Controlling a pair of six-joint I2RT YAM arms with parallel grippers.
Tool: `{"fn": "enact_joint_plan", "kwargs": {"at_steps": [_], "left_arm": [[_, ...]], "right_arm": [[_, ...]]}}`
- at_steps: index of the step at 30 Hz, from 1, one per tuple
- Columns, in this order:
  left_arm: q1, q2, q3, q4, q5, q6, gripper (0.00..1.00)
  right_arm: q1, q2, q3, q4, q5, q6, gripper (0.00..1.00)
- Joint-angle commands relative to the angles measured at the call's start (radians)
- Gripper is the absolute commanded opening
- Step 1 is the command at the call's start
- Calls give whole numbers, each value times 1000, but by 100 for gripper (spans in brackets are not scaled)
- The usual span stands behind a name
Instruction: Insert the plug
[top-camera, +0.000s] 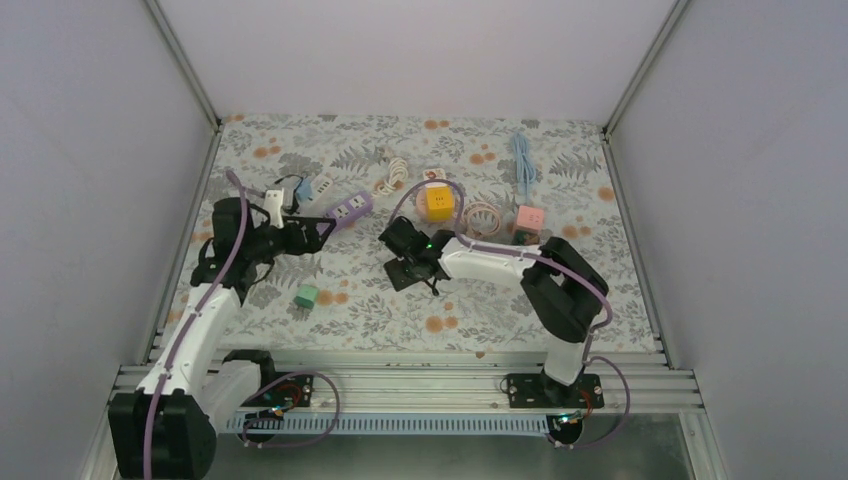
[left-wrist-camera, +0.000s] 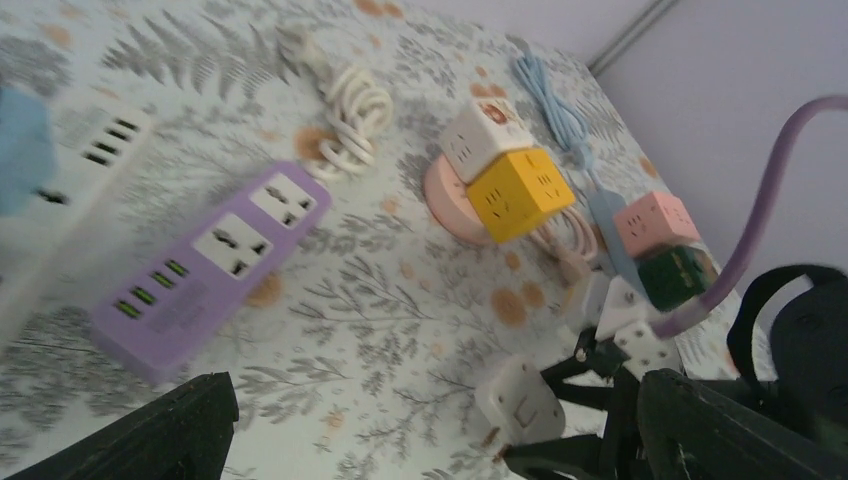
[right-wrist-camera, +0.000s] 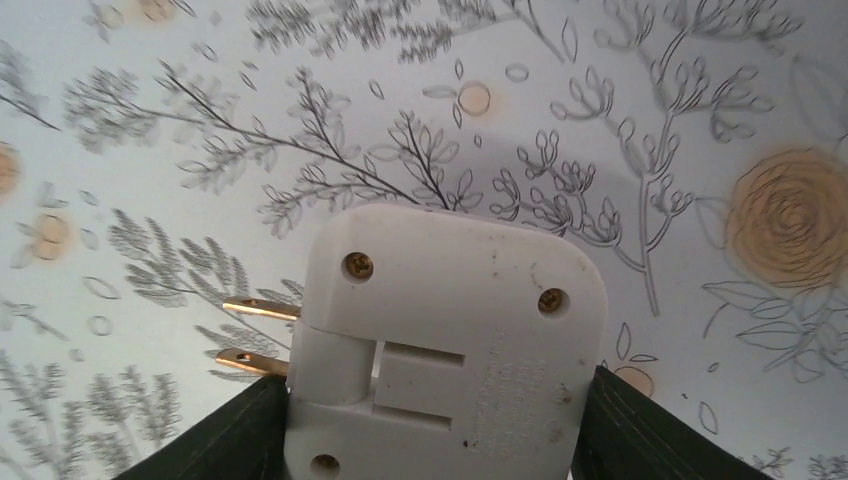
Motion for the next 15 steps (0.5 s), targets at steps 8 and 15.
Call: {"fn": "enact_joint_plan", "kwargs": {"at_steps": [8,15], "left_arm": [[-159,140,-62,163,143,-145,100],[-233,165,-33,288,224,-257,99]], "right_arm": [[-2,-242,-75,192,-22,-75,56],[-2,-331,-110,305,-111,-106,57]]}}
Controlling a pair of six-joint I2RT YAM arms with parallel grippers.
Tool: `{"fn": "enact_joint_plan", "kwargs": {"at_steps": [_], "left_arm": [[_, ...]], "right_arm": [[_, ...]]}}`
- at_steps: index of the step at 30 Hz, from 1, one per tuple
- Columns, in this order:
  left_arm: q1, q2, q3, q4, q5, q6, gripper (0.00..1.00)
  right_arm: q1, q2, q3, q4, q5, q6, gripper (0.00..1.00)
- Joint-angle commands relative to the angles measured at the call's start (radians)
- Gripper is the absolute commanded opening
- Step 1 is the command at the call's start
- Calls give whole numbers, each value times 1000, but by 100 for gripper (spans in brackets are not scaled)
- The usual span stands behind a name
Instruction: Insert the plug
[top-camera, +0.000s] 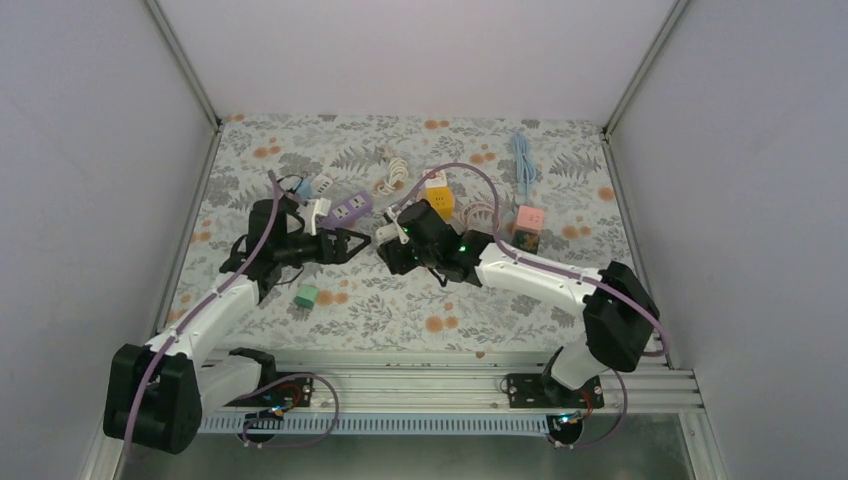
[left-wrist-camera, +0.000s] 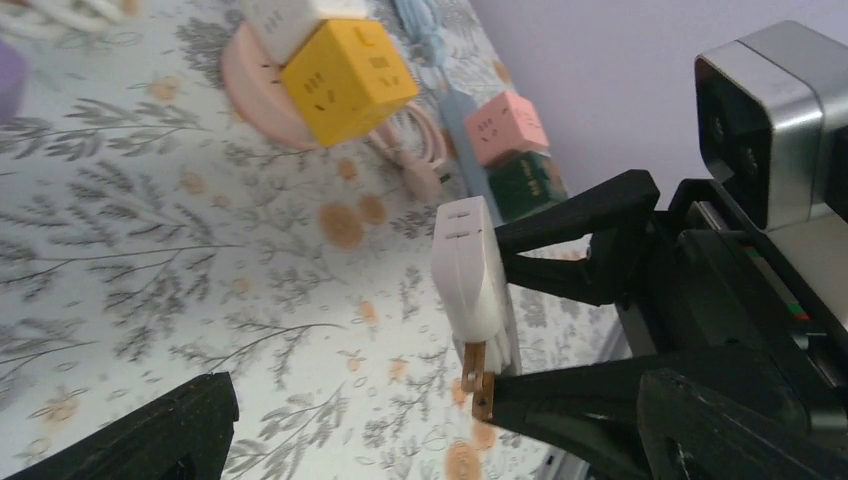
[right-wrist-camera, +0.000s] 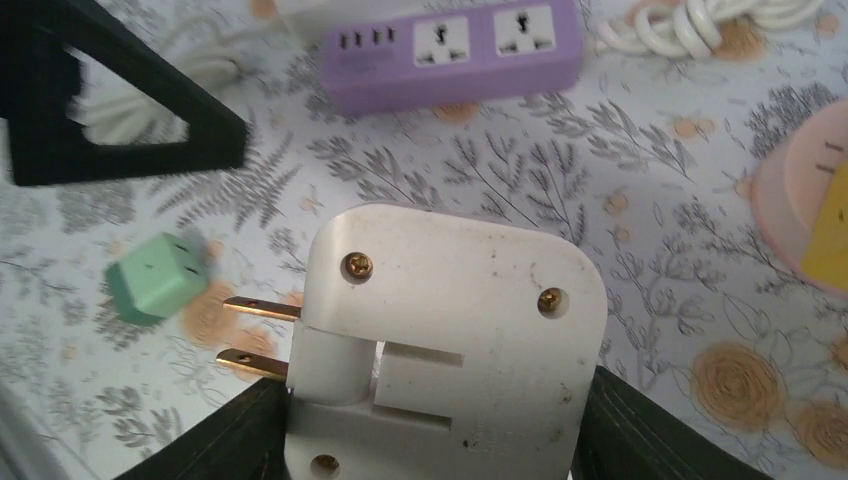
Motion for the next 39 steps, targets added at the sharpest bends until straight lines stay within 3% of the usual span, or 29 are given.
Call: {"fn": "enact_joint_plan", "kwargs": {"at_steps": [1,5,10,18,26,32,35,39], "left_arm": [[-35,10,43,106,62,-81,99],[-70,29,59,121,73,-127,96],[-103,50,68,136,106,-161,82],[-107,80,101,159,76,-226,44],[-110,108,119,120,72,-180,3],[-114,83,155,42,20,-45,2],[-114,67,167,48,11,0,2],[-114,59,188,67,63,40,2]], "right_arm": [[-1,-62,-36,129,-75,-37,57],[-2,-102,-58,193,-97,-55,58],[-2,-107,-53,204,-116,-82,58],[0,-98,-61,201,-129,-95,58],[-1,-75,-66,206,-127,-84,60],[-23,-93,-39,161,-188,-55,83],[-75,-173,-91,214,-331,-66,90],[-203,-262,-157,292,-615,-33,90]]}}
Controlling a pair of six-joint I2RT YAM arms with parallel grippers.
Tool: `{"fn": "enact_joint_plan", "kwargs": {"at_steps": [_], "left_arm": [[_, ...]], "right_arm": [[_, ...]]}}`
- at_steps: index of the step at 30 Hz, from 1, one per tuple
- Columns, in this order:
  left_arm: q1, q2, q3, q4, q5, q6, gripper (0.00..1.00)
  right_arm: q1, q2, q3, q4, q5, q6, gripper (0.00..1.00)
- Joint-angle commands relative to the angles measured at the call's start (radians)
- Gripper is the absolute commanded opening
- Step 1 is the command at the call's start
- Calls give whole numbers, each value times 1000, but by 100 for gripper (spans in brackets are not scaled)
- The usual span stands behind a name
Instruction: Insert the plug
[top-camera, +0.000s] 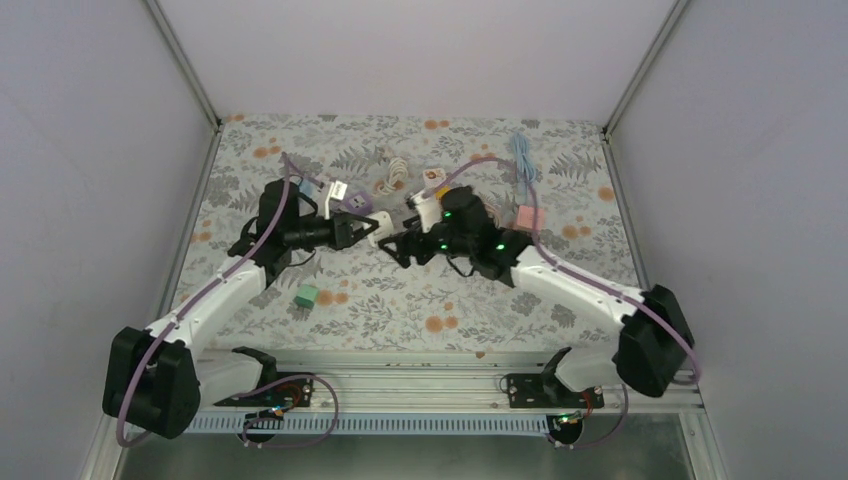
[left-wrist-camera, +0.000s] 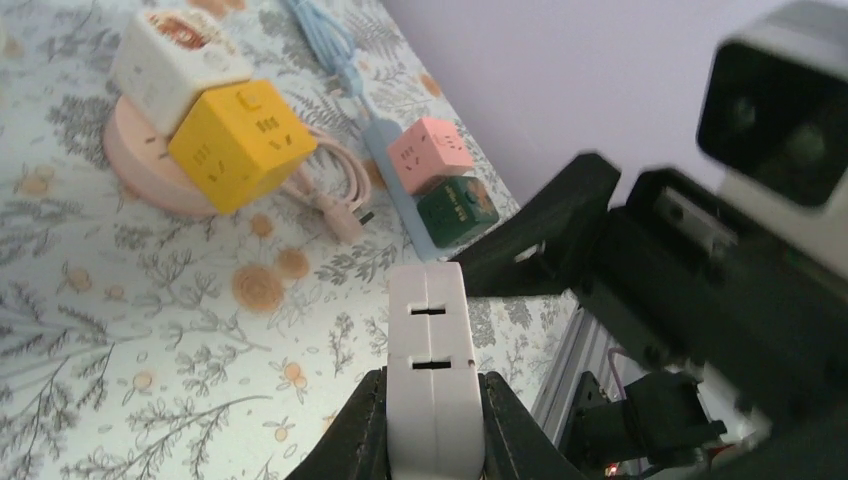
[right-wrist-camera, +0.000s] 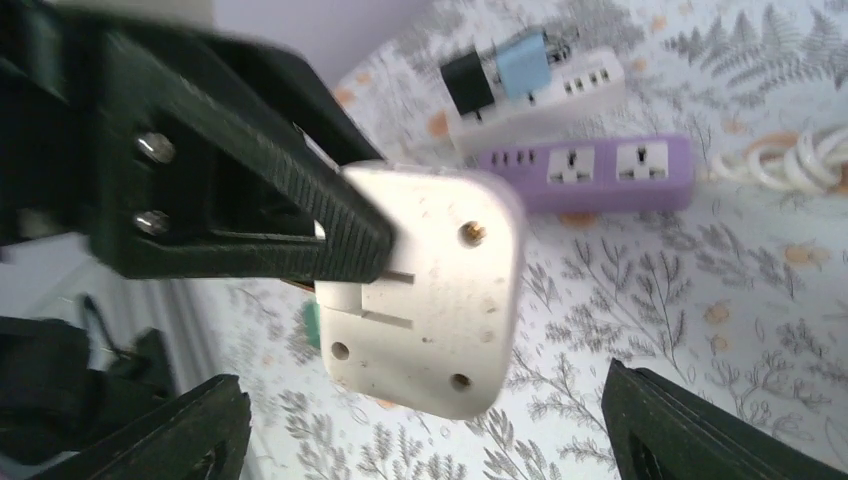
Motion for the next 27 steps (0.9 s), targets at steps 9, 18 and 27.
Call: {"fn": "enact_joint_plan", "kwargs": {"at_steps": [9,18,27], "left_arm": [[-37,-110,90,73,156,131,2],[-129,-154,79,253,111,-46,2],[-156,-173,98,271,105,-45,2]], "right_arm": [[-246,-125,-90,339,-686,242,88],[-233,-68,-50,516,-789,364,75],[-223,-63,-33,579,-866,368,51]]}}
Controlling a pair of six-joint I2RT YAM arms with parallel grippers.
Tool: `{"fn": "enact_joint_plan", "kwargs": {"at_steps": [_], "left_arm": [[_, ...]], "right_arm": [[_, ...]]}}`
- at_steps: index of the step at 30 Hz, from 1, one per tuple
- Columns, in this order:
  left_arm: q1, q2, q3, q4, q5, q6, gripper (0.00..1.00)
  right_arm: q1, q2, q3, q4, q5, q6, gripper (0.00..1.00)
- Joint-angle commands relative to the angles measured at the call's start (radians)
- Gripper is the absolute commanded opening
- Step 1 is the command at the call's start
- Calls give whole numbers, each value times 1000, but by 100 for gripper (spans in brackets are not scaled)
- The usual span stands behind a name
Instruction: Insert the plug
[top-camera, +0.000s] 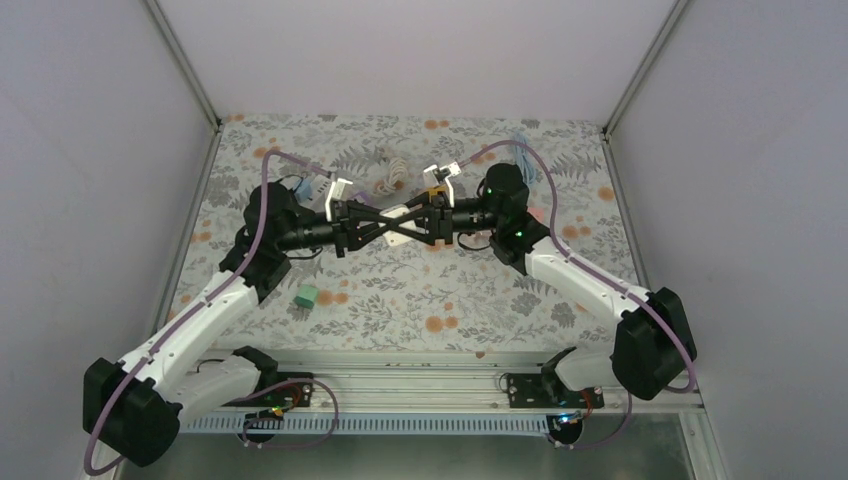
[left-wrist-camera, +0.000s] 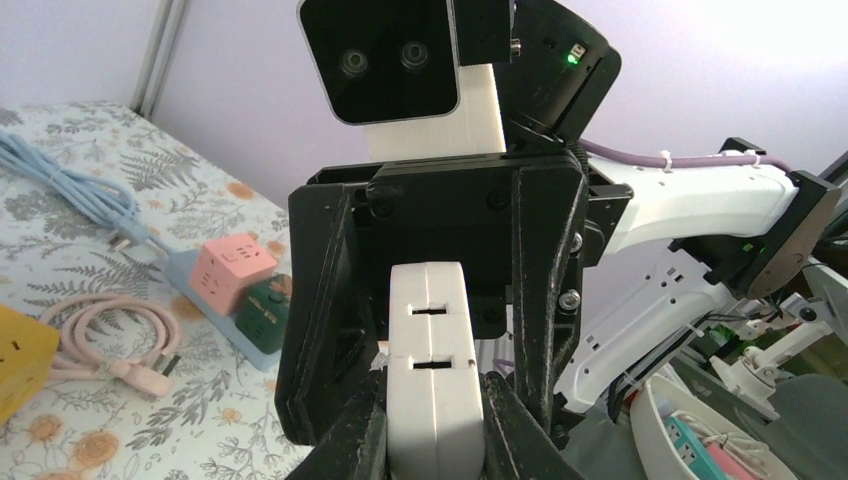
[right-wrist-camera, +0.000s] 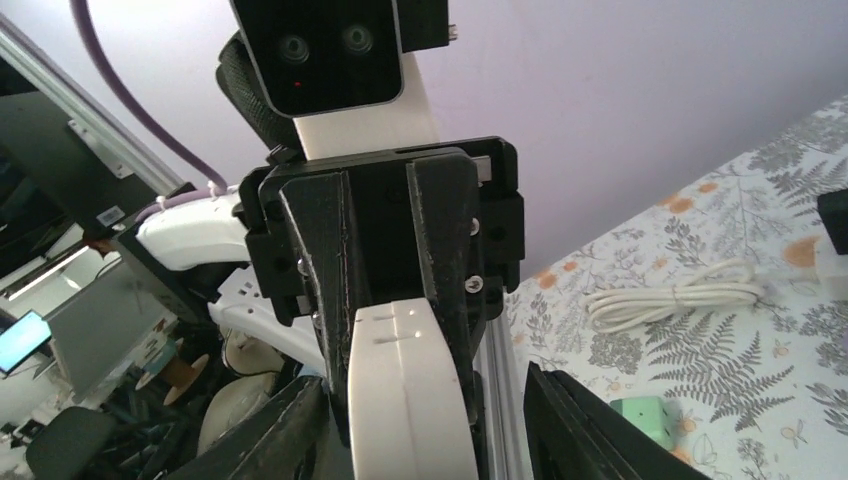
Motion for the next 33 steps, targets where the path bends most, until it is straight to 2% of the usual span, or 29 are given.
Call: {"fn": "enact_joint_plan", "kwargs": {"at_steps": [1,4,7,12,16,22,29,32,33], "left_arm": [[-11,-32,36,62,3,-13,2],[-19,-39,41,70,8,-15,2],[-23,-46,47,67,8,-11,2],[-33,-40,47,62,7,-3,2],[-40,-46,48,74,2,-3,2],[-49,-39,62,21,-7,39,2],[-50,-47,86,-32,-15,87,2],[-50,-47,79,-28,-13,92,2],[-50,-46,76,-29,-13,94,2]], "right_arm": [[9,-20,10,48,-65,-21,51],[10,-32,-5,24,-81,-55,58],[9,-30,-7,2,-89,-78,60],[16,-13,15,-11,-92,-92,52],[29,5,39,-77,-84,-134,50],[40,25,67,-88,-60,-121,31],[43,40,80,-104,-58,-109,18],[43,42,80,-106,-45,-96,5],[43,41,81,-104,-39,-89,4]]}}
